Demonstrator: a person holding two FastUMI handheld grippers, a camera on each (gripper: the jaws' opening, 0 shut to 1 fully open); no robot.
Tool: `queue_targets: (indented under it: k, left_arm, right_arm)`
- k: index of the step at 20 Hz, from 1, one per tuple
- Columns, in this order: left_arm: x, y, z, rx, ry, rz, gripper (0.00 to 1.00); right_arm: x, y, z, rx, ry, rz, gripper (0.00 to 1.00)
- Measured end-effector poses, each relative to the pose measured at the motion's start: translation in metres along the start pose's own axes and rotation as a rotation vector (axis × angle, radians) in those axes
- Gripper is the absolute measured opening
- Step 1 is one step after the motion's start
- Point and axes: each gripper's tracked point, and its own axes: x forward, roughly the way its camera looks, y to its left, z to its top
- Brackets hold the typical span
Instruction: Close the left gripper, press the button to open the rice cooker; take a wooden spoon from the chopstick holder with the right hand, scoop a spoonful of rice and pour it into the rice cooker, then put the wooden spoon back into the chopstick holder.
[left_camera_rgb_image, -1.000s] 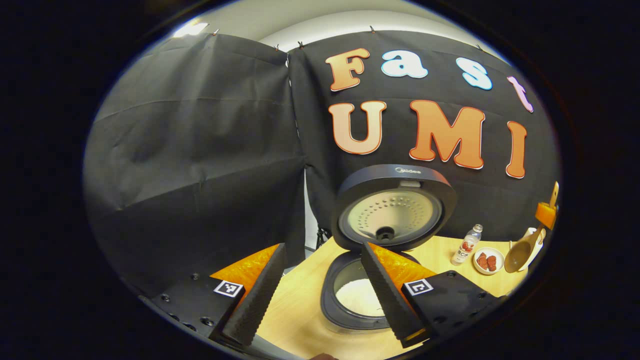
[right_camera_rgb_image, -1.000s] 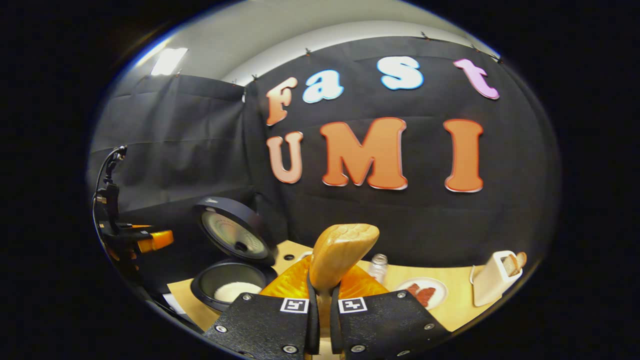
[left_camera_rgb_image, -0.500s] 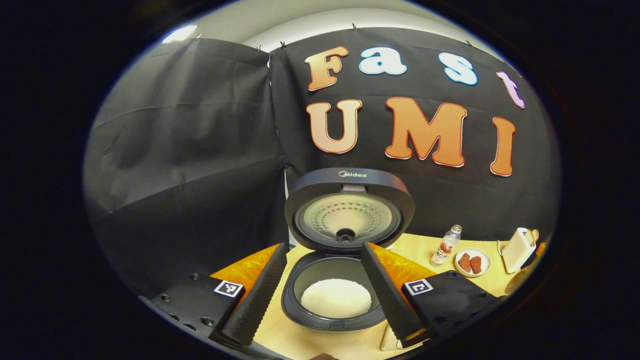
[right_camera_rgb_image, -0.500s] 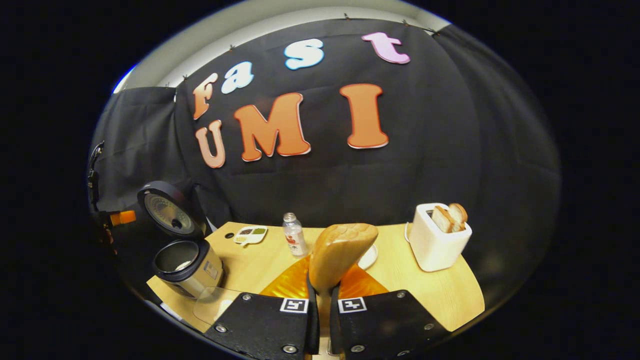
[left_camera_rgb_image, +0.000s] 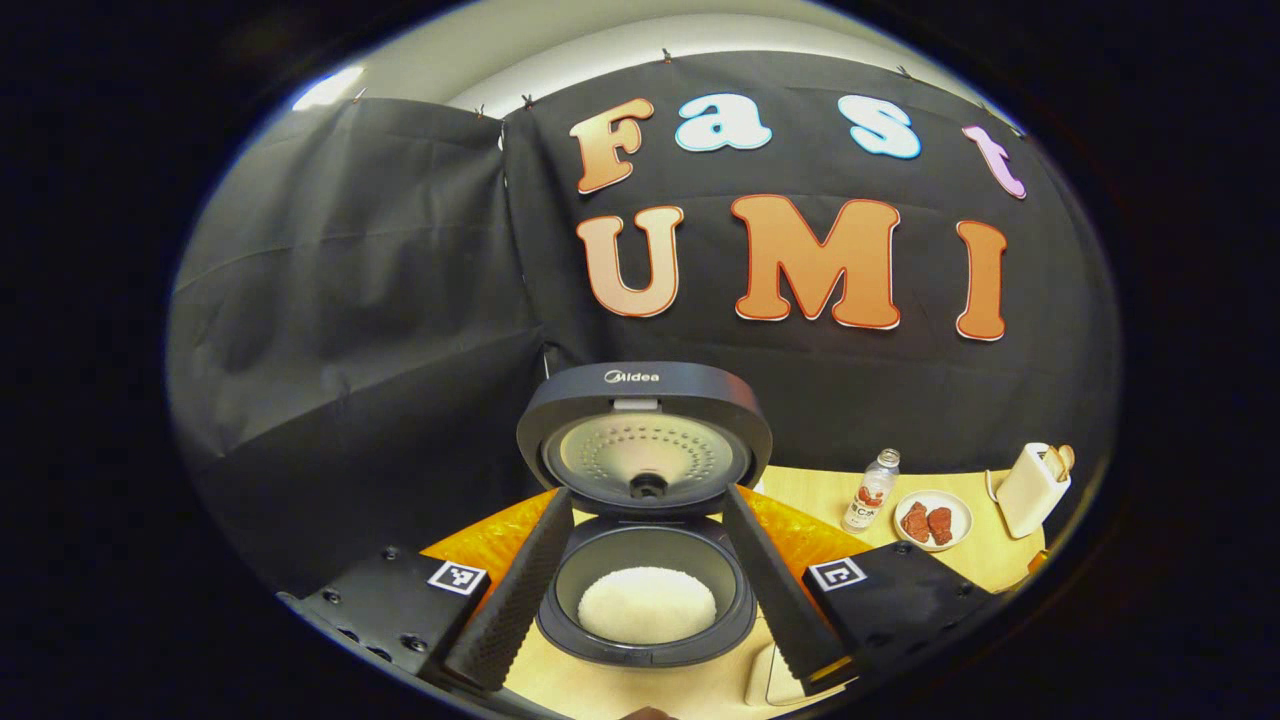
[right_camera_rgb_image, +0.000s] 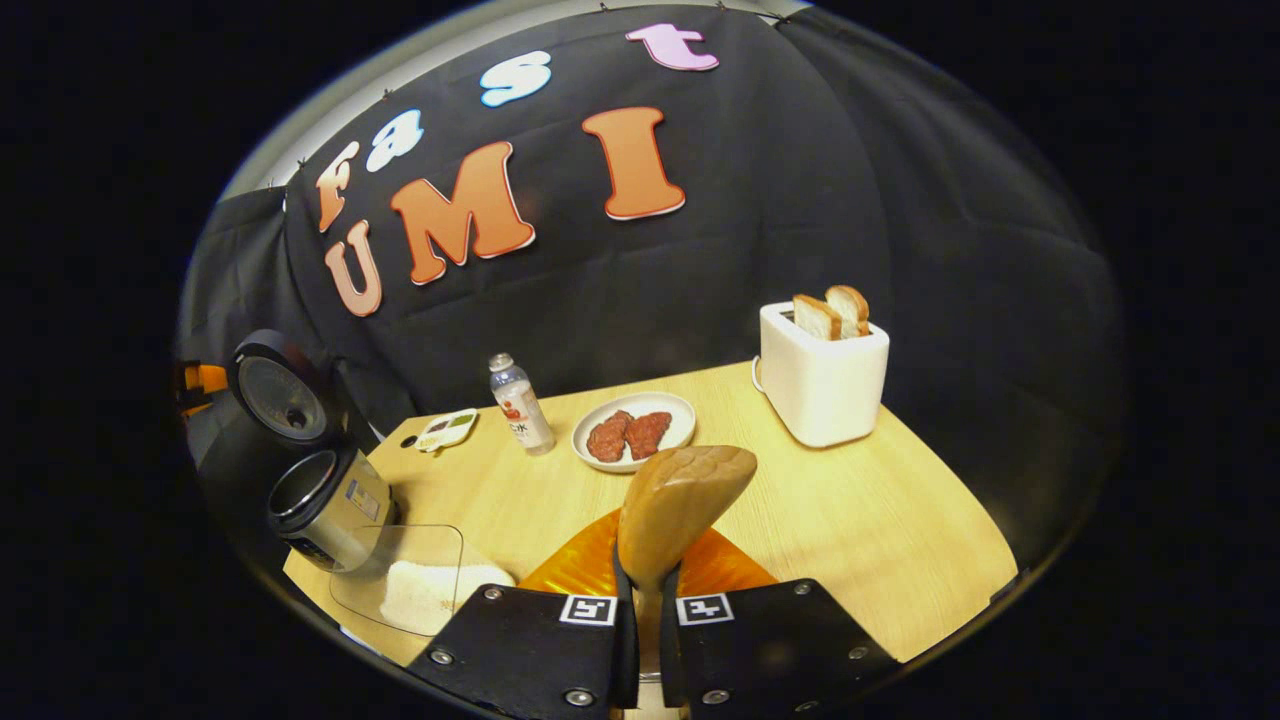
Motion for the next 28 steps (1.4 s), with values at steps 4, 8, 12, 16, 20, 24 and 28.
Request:
queue_targets:
  k: [4,8,12,16,20,24,28]
  left_arm:
    - [0.035,0.022,0.054,-0.060,-0.059,0.013,0.96]
    - [0.084,0.009,0.083,-0.060,-0.028,-0.037,0.98]
    - [0.134,-0.004,0.073,0.025,0.061,-0.049,0.99]
    - [0.145,-0.004,0.057,-0.006,0.162,-0.055,1.00]
    - [0.126,-0.006,0.037,-0.018,0.255,-0.081,1.00]
    - [0.103,-0.001,-0.008,-0.061,0.420,-0.075,0.97]
    - [0.078,-0.003,-0.064,-0.073,0.579,-0.092,0.97]
  right_arm:
    - [-0.001,-0.008,-0.021,0.045,0.048,-0.017,0.08]
    - [-0.004,-0.012,-0.030,0.087,0.094,-0.025,0.13]
    - [-0.013,-0.028,-0.027,0.076,0.132,-0.075,0.25]
    - [-0.029,-0.041,-0.001,0.072,0.106,-0.126,0.48]
    - [-0.033,-0.041,0.033,-0.001,0.065,-0.137,0.76]
    - [-0.026,-0.027,0.058,-0.017,0.036,-0.105,0.81]
    - [-0.021,-0.019,0.069,-0.044,0.019,-0.086,0.82]
